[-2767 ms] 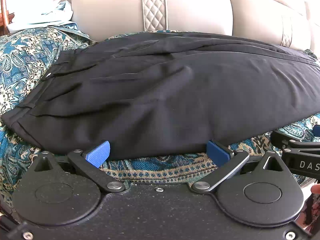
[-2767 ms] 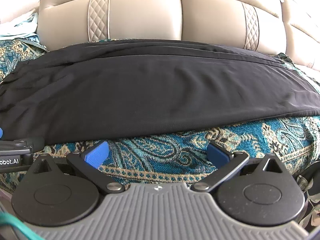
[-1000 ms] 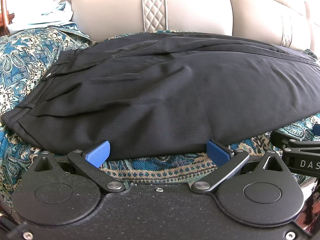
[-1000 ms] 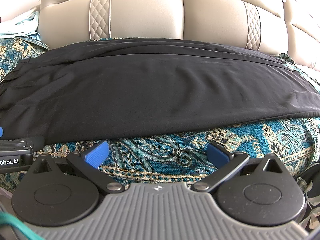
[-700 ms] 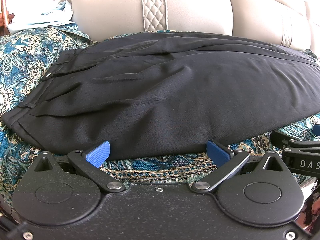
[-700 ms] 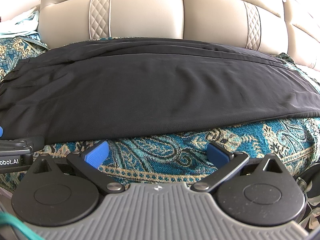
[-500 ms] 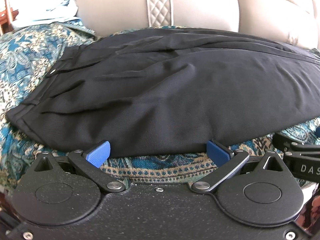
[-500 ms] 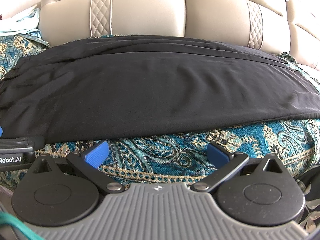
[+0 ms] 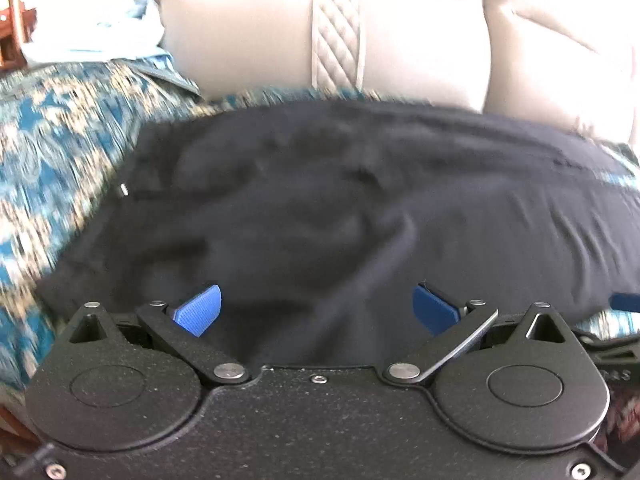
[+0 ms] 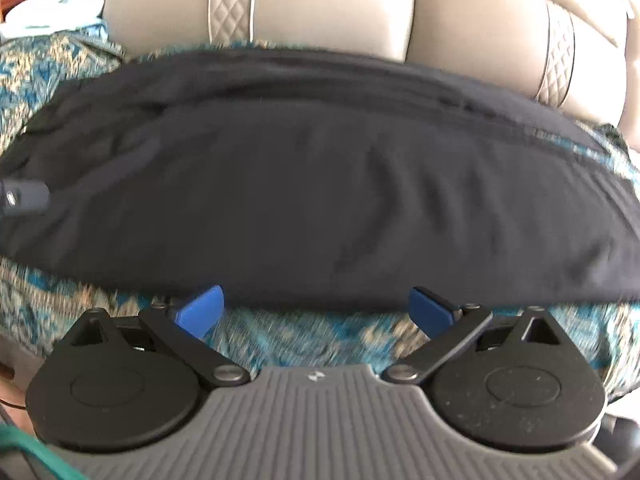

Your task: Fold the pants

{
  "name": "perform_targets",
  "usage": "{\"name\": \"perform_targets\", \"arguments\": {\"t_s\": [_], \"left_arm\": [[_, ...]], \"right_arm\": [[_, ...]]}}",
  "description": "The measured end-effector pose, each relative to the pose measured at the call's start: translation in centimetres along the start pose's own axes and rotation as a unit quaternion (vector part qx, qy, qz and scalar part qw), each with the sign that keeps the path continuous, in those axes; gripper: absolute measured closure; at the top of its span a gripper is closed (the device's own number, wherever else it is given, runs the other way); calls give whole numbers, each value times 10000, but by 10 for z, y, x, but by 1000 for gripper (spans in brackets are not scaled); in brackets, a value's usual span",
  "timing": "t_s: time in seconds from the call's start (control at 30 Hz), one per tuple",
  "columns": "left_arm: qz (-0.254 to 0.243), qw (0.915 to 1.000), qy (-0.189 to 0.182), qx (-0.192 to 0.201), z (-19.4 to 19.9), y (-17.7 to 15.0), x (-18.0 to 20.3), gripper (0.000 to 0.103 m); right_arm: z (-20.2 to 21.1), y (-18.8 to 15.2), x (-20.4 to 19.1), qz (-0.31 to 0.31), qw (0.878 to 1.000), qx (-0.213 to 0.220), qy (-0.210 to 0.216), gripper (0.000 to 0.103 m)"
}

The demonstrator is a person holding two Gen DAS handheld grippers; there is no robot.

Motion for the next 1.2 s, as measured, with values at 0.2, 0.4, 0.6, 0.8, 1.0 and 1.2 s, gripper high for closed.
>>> {"name": "perform_targets", "arguments": {"t_s": [0.2, 0.4, 0.6, 0.8, 1.0, 1.2], "left_arm": [[732, 9972, 160, -18, -28, 67, -34, 0], [1369, 9893, 496, -138, -74, 122, -67, 0], [2059, 9749, 807, -270, -133, 163, -100, 0], [2724, 9530, 1239, -474, -198, 196, -133, 0], [3841, 9116, 1304, -665, -253, 211, -162, 0], [4035, 8817, 2304, -817, -292, 225, -148, 0]], "right_arm": [[-8, 42, 34, -145, 9995, 281, -6, 0], [-30, 100, 91, -786, 9955, 352, -393, 0], [-52, 135, 141, -1839, 9824, 297, -143, 0], [-69, 139, 139, -2129, 9736, 781, 265, 0], [-78, 147, 116, -1993, 9703, 1038, 895, 0], [-78, 152, 85, -1591, 9738, 1251, 1036, 0]]}}
Point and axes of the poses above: each gripper's, at about its wrist camera, not at the fingertips, and z roughly against the way its jaws point, x to its right, y to its top, the point moved 1 cm from there along -z, roughly the way its jaws point, and after that the axes turned 4 degrees about z, right-handed, at the moved point
